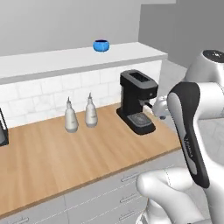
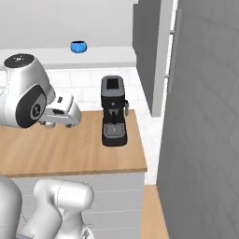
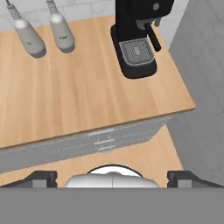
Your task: Gather all objects into one cabinet and sort the glasses and bowls to opposite sides.
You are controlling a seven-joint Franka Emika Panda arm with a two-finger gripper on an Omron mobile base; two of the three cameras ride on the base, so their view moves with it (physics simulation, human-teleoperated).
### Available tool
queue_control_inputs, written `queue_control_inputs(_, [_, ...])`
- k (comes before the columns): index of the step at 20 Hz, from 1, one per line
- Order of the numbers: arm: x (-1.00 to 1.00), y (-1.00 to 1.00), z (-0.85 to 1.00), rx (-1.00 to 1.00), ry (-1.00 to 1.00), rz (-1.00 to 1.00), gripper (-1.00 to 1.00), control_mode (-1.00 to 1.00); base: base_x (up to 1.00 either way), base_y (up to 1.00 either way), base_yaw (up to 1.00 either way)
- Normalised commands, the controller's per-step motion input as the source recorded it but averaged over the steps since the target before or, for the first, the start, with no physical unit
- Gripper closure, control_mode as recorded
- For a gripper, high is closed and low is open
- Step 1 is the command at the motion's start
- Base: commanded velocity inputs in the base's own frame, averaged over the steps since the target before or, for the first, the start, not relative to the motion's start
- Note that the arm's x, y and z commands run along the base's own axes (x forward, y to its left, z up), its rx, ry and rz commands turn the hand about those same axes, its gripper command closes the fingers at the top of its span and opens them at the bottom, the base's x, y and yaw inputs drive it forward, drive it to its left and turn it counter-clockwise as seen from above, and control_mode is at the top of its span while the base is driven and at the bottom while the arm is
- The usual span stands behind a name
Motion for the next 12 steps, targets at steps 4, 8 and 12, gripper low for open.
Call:
queue_control_inputs(4, [0.00,0.00,0.00,0.00,0.00,0.00,-1.00,1.00,0.62,0.11,0.32])
queue_control_inputs(8, [0.00,0.00,0.00,0.00,0.00,0.00,-1.00,1.00,0.49,0.00,0.12])
queue_control_inputs(12, [0.00,0.00,0.00,0.00,0.00,0.00,-1.00,1.00,0.10,-0.05,0.41])
